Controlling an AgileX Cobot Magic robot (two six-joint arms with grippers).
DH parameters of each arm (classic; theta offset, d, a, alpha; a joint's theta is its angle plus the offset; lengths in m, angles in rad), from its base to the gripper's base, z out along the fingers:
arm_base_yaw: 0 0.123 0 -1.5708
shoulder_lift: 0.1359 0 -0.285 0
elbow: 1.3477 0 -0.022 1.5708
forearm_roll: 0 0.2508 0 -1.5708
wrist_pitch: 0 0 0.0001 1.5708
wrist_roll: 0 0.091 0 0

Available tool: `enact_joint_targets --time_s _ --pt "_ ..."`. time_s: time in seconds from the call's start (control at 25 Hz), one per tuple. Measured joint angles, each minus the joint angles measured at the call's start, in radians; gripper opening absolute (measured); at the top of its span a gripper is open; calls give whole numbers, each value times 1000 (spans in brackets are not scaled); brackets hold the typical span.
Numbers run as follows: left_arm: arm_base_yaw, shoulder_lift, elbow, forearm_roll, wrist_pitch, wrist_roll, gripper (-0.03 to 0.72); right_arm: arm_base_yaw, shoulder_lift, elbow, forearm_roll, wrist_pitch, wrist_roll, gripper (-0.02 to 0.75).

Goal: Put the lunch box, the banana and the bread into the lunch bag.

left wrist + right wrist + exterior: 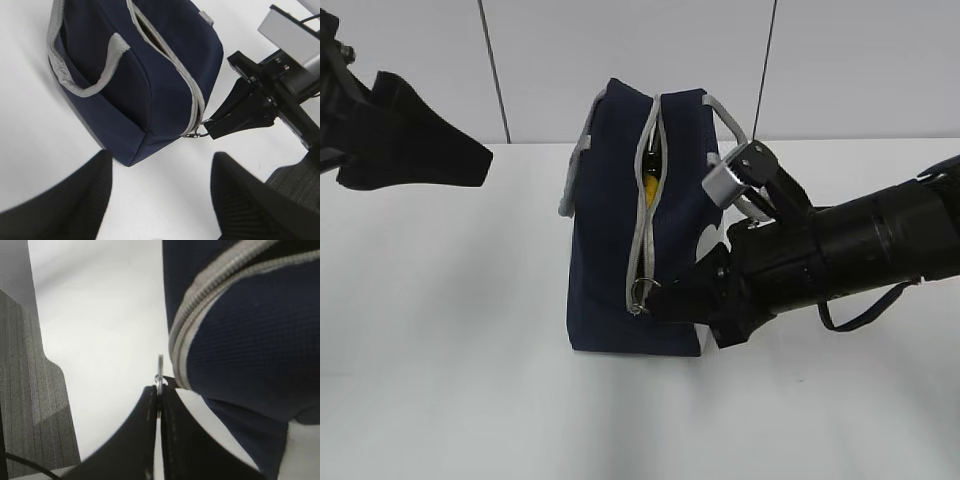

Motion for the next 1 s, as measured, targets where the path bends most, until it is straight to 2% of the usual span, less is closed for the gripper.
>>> enact_joint_targets --time_s 0.72,1.0 --pt "0 0 0 1 0 12 434 -2 -72 -74 33 -2 38 -16" --pt "0 0 0 0 1 57 434 -2 -72 -116 45 -12 38 -16"
